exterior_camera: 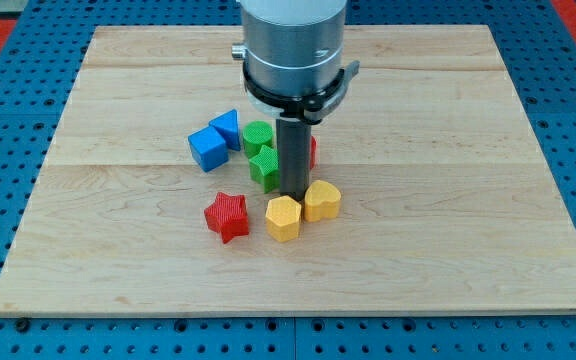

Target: Place the red star at the bottom left of the yellow hexagon

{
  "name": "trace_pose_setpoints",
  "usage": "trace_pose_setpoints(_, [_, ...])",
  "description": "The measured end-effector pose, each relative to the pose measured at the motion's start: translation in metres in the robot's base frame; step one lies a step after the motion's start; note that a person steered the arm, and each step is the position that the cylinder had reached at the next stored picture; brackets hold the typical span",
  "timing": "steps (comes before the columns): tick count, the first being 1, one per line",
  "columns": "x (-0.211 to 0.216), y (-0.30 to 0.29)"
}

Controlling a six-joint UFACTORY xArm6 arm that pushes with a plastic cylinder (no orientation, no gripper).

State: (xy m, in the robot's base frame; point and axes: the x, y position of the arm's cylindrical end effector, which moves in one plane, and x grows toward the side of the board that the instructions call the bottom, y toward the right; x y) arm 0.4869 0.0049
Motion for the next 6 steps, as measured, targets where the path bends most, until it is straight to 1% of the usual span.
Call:
trace_pose_setpoints(4, [0.001, -0.09])
trace_pose_setpoints(5, [0.039, -0.091])
trace_pose_setpoints(6, [0.058, -0.091])
